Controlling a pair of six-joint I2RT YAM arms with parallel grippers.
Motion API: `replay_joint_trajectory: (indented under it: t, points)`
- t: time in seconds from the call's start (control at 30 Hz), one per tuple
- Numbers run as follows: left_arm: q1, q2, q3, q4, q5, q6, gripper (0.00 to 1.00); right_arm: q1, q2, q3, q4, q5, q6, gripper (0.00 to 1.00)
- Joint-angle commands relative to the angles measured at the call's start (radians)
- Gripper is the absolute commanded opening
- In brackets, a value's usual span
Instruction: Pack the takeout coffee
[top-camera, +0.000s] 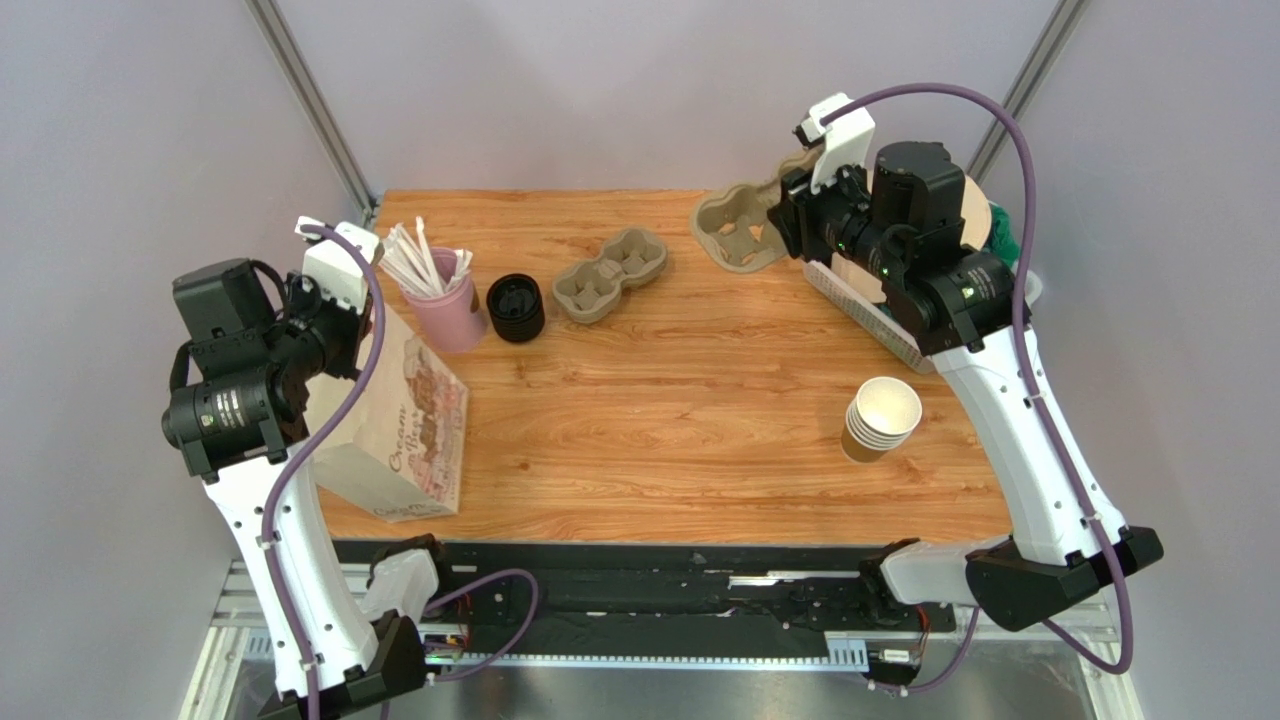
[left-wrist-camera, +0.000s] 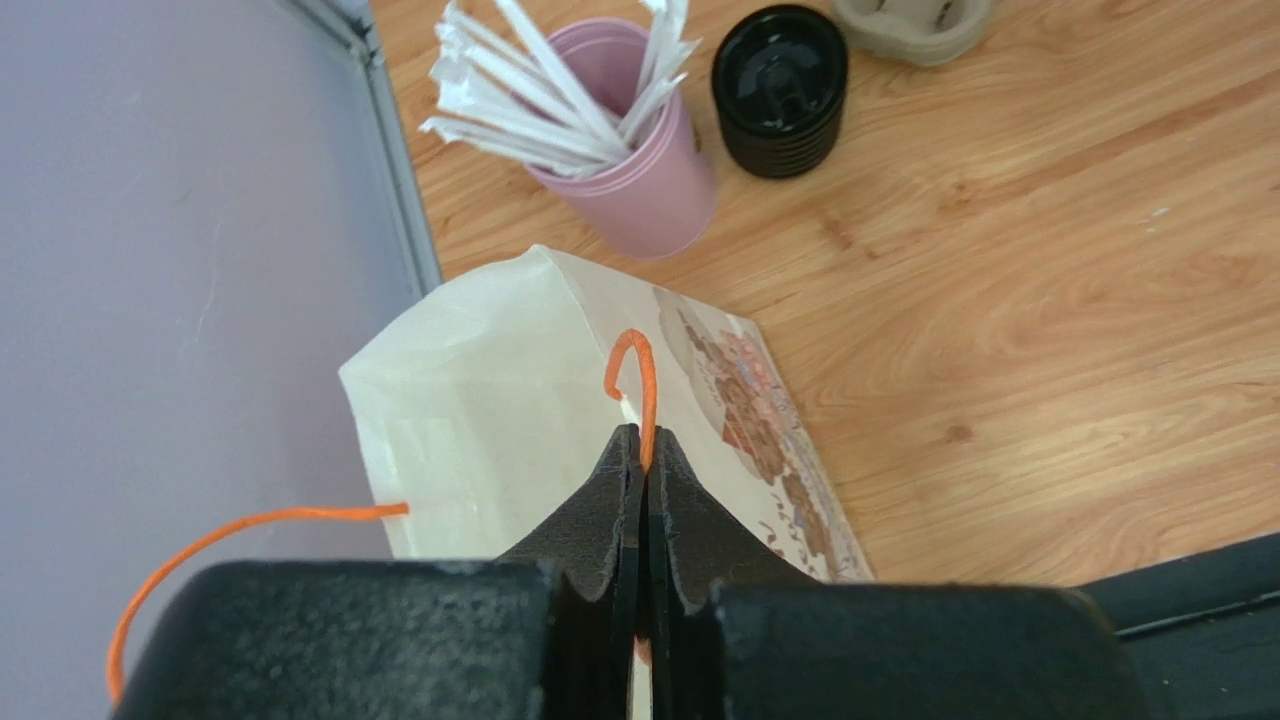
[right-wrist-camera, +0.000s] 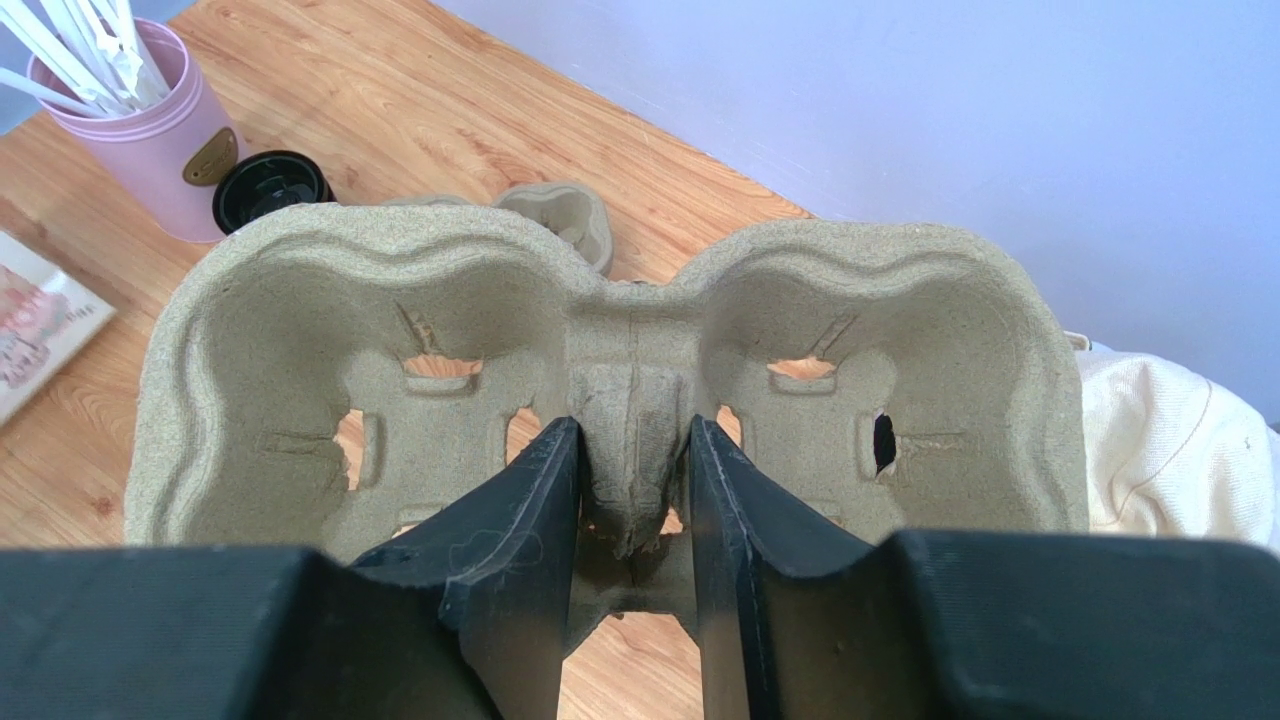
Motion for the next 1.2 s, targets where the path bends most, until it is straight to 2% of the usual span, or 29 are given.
replay_joint_trajectory:
  t: [0.0, 0.33, 0.5, 0.53, 0.67, 0.9, 1.17]
  points:
    - [-0.015, -0.024, 0.042, -0.048, 0.157, -0.012, 0.00, -0.002, -0.029, 0.035, 0.010, 0.003, 0.018, 0.34]
    - [-0.233, -0.037, 0.025, -0.054, 0.220, -0.043, 0.00, -0.002, -0.050, 0.043, 0.001, 0.017, 0.018, 0.34]
    - [-0.392, -0.003, 0.039, 0.003, 0.196, -0.104, 0.00, -0.005, -0.065, 0.035, 0.002, 0.070, 0.013, 0.35]
    - [-0.418, 0.014, 0.042, 0.014, 0.186, -0.112, 0.00, -0.008, -0.067, 0.035, 0.002, 0.122, 0.013, 0.35]
    - [-0.587, 0.063, 0.050, 0.070, 0.100, -0.142, 0.00, -0.043, -0.076, 0.027, 0.001, 0.170, 0.025, 0.34]
    - [-0.718, 0.248, 0.194, 0.112, -0.001, -0.193, 0.00, -0.186, -0.130, -0.022, -0.002, 0.135, 0.048, 0.34]
    - [-0.962, 0.459, 0.356, 0.161, -0.221, -0.193, 0.00, -0.270, -0.197, -0.095, 0.001, 0.118, 0.070, 0.34]
